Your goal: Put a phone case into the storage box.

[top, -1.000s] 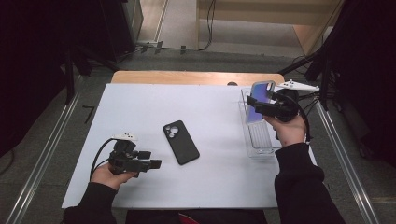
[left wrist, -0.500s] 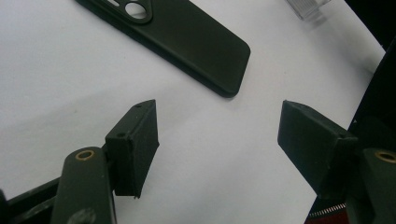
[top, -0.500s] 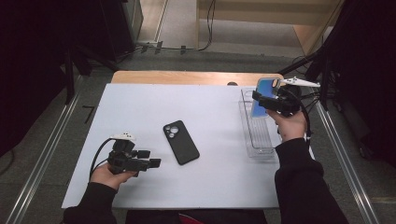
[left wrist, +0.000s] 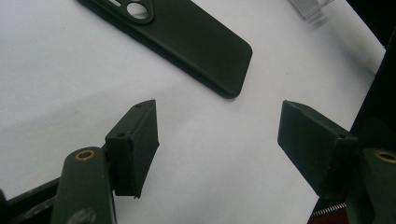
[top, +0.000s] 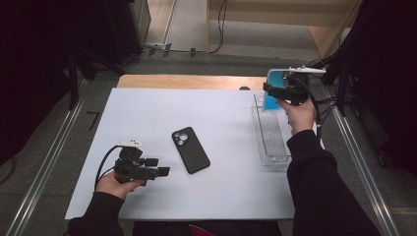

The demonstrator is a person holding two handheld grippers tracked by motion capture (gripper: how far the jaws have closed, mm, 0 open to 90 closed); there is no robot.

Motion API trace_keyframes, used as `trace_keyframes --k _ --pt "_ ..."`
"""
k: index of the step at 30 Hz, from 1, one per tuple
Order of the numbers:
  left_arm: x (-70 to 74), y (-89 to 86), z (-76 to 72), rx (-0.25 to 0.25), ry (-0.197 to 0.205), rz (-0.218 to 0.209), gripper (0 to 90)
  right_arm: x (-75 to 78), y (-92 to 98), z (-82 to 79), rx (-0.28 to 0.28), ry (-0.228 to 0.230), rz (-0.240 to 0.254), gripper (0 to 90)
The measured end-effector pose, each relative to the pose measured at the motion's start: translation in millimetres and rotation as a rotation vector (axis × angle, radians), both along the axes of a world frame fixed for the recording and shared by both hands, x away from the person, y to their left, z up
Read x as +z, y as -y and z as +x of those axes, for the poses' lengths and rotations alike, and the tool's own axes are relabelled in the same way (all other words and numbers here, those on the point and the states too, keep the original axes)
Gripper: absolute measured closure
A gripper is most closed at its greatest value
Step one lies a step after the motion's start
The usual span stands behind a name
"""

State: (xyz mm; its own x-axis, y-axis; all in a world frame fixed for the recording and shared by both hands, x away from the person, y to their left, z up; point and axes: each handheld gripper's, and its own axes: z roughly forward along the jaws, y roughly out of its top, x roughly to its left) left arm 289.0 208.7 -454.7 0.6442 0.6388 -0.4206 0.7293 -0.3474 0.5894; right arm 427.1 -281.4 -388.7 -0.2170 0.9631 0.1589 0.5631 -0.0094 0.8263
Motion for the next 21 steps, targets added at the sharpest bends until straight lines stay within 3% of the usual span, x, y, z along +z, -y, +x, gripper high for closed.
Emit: trace_keyframes --k 2,11,15,21 --pt "0.1 -0.3 0.1 0.001 -0.001 -0.001 28.7 -0.5 -1.3 6.5 -0.010 -0.002 -0.019 15.4" --pt "-0.6 0.5 0.4 -0.003 -0.004 0.002 28.8 -5.0 -2.2 29.5 -0.058 -0.016 -0.007 15.4" --pt "-1.5 0.8 0.6 -0.006 -0.005 0.003 28.8 -12.8 -1.0 39.1 -0.077 -0.016 0.005 15.4" --pt "-1.7 1.1 1.5 -0.004 -0.005 0.002 28.7 -31.3 0.0 50.7 -0.083 -0.053 0.015 15.4"
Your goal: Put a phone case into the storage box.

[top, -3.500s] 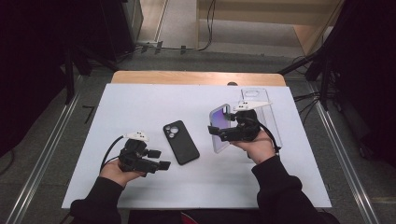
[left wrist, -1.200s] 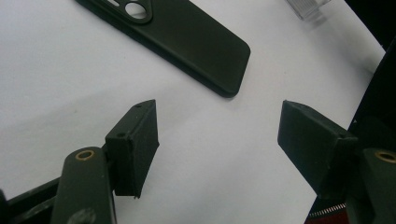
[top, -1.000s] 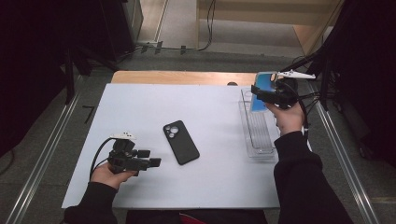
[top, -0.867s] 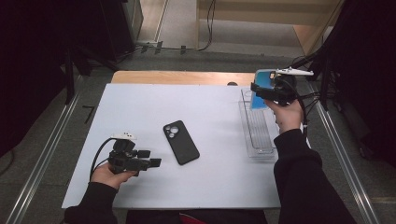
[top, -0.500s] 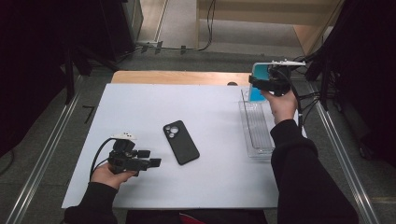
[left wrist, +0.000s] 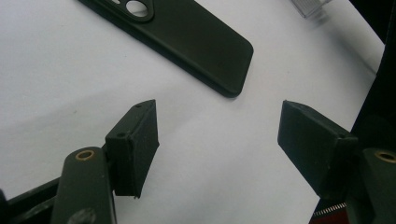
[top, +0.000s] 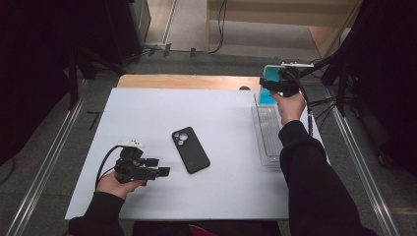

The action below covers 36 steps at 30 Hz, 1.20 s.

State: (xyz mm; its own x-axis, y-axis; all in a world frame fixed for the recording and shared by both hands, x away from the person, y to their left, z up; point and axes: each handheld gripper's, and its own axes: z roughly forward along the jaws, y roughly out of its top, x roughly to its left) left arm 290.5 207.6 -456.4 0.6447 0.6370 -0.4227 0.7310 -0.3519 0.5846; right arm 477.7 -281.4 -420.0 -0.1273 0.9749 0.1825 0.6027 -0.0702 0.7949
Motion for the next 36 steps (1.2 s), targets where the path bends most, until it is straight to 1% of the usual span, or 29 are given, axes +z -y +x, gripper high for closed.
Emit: trace_keyframes --k 4,5,6,9,13,14,16,18,20,21,22,23,25,27,30,32,33,34,35,36 --pt "-0.6 -0.6 0.5 -0.003 -0.002 0.003 28.7 -10.3 -1.6 4.9 -0.007 -0.035 -0.039 15.3" --pt "-0.8 -0.7 0.6 -0.001 -0.003 0.004 28.8 -15.4 -3.1 6.8 -0.002 -0.050 -0.042 15.2" --pt "-0.9 -1.0 1.0 0.000 -0.004 0.003 28.8 -15.4 -3.1 6.8 -0.002 -0.050 -0.042 15.2" --pt "-1.4 -1.4 1.7 0.002 -0.005 0.002 28.7 -22.5 -5.2 8.9 0.009 -0.076 -0.034 15.0" --pt "-1.8 -1.4 1.8 -0.001 -0.007 0.005 28.7 -31.8 -8.4 12.1 0.008 -0.103 -0.049 14.5" --pt "-1.8 -1.4 1.8 0.000 -0.007 0.005 28.7 -31.8 -8.4 12.1 0.008 -0.103 -0.049 14.5" --pt "-1.8 -1.4 1.8 0.000 -0.007 0.006 28.7 -34.1 -9.9 12.6 0.014 -0.107 -0.066 14.5" --pt "-2.1 -1.2 1.9 -0.001 -0.008 0.007 28.7 -34.3 -10.9 12.2 0.022 -0.104 -0.072 13.7" --pt "-2.2 -0.8 1.7 -0.002 -0.009 0.007 28.7 -33.8 -12.9 12.9 0.012 -0.097 -0.091 12.6" --pt "-2.2 -0.6 1.6 -0.003 -0.009 0.007 28.7 -33.6 -13.3 13.3 0.017 -0.094 -0.099 9.3" --pt "-2.1 -0.6 1.5 -0.004 -0.008 0.007 28.7 -32.9 -13.2 13.0 0.025 -0.089 -0.095 8.7" --pt "-2.1 -0.6 1.4 -0.004 -0.008 0.007 28.7 -31.3 -12.5 12.4 0.031 -0.084 -0.102 1.7" --pt "-2.2 -0.8 1.6 -0.002 -0.009 0.006 28.7 -30.7 -12.3 12.3 0.031 -0.085 -0.100 0.0" --pt "-2.2 -1.1 1.8 0.000 -0.008 0.007 28.7 -28.7 -11.8 11.0 0.036 -0.093 -0.089 0.0" --pt "-2.1 -1.5 2.1 0.001 -0.013 0.005 28.7 -23.7 -11.2 6.4 0.047 -0.100 -0.096 0.0" --pt "-2.2 -1.3 3.0 0.012 -0.040 -0.006 28.8 -19.8 -12.0 1.5 0.054 -0.107 -0.106 0.0" --pt "-2.2 -1.4 3.4 0.014 -0.048 -0.007 28.7 -16.0 -12.5 -4.2 0.052 -0.090 -0.106 0.0" --pt "-2.2 -1.4 3.5 0.014 -0.046 -0.006 28.7 -16.0 -12.5 -4.2 0.052 -0.090 -0.106 0.0" --pt "-2.3 -1.3 3.5 0.013 -0.043 -0.005 28.7 -14.2 -12.2 -7.1 0.047 -0.084 -0.107 0.0" --pt "-2.2 -1.3 3.5 0.012 -0.042 -0.005 28.7 -10.9 -10.9 -12.1 0.045 -0.078 -0.097 0.0"
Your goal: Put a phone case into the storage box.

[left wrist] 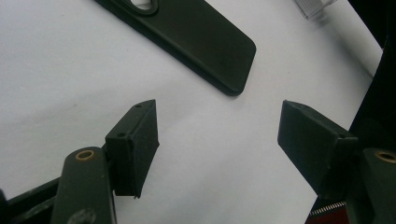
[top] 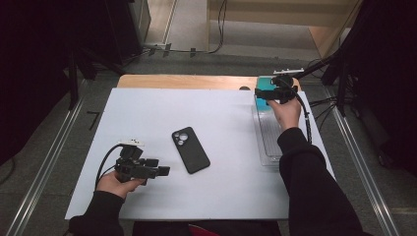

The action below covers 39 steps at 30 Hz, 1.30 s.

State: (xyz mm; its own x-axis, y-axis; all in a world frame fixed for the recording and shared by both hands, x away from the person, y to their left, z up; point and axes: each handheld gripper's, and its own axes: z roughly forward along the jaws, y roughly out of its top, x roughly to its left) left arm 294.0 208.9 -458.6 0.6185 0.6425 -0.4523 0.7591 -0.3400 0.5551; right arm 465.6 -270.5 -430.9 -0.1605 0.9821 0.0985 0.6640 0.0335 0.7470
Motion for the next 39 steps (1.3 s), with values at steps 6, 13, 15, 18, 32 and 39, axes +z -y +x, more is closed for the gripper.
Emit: trace_keyframes --k 6,13,15,18,32,39 --pt "0.7 1.1 0.2 0.000 0.005 0.001 28.7 8.7 -1.0 -15.0 -0.005 0.004 -0.006 0.0" --pt "2.2 1.3 0.7 -0.006 0.008 0.002 28.7 17.3 -6.4 -41.7 0.044 0.011 0.050 0.0" --pt "2.4 1.7 1.1 -0.003 0.006 -0.001 28.7 17.6 -9.6 -50.1 0.065 0.016 0.050 0.0" --pt "3.3 2.1 1.8 -0.006 0.005 -0.002 28.6 16.2 -14.3 -60.3 0.103 0.004 0.068 0.0" --pt "6.6 3.0 4.7 -0.022 0.019 -0.010 28.6 23.7 -30.1 -102.5 0.218 -0.003 0.113 0.0" --pt "9.3 4.8 2.1 -0.034 0.022 -0.019 28.6 23.8 -44.2 -124.7 0.313 -0.031 0.133 0.0"
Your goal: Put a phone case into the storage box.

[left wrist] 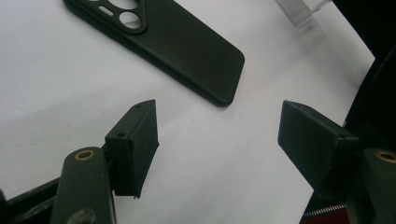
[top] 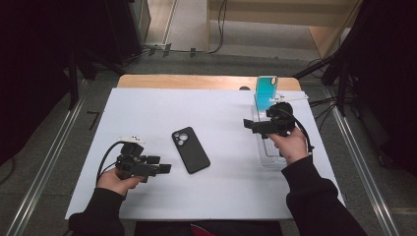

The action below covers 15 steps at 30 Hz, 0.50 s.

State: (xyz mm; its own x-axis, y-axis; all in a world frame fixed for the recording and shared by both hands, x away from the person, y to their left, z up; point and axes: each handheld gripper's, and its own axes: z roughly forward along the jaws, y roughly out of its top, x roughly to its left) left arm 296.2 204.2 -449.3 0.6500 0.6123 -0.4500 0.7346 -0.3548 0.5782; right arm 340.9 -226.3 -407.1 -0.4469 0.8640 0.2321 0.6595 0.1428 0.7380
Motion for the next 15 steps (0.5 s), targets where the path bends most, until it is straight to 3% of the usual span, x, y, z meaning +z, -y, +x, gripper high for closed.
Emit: trace_keyframes --k 6,8,10,13,15 --pt "0.2 2.3 -2.3 -0.017 0.008 -0.002 28.5 -0.5 -5.0 -15.0 0.065 -0.010 0.025 0.0" --pt "-0.3 2.8 -3.4 -0.029 0.018 0.002 28.5 -0.5 -6.2 -19.2 0.087 -0.010 0.034 2.7" --pt "-0.2 3.4 -4.3 -0.031 0.017 0.001 28.5 -0.7 -7.6 -23.4 0.100 -0.004 0.033 11.6" --pt "0.7 3.3 -5.2 -0.034 0.024 -0.001 28.5 -2.4 -9.8 -28.6 0.130 -0.010 0.038 11.7" --pt "1.1 3.4 -6.0 -0.034 0.025 -0.003 28.5 -3.8 -12.3 -34.8 0.182 -0.008 0.034 14.5"
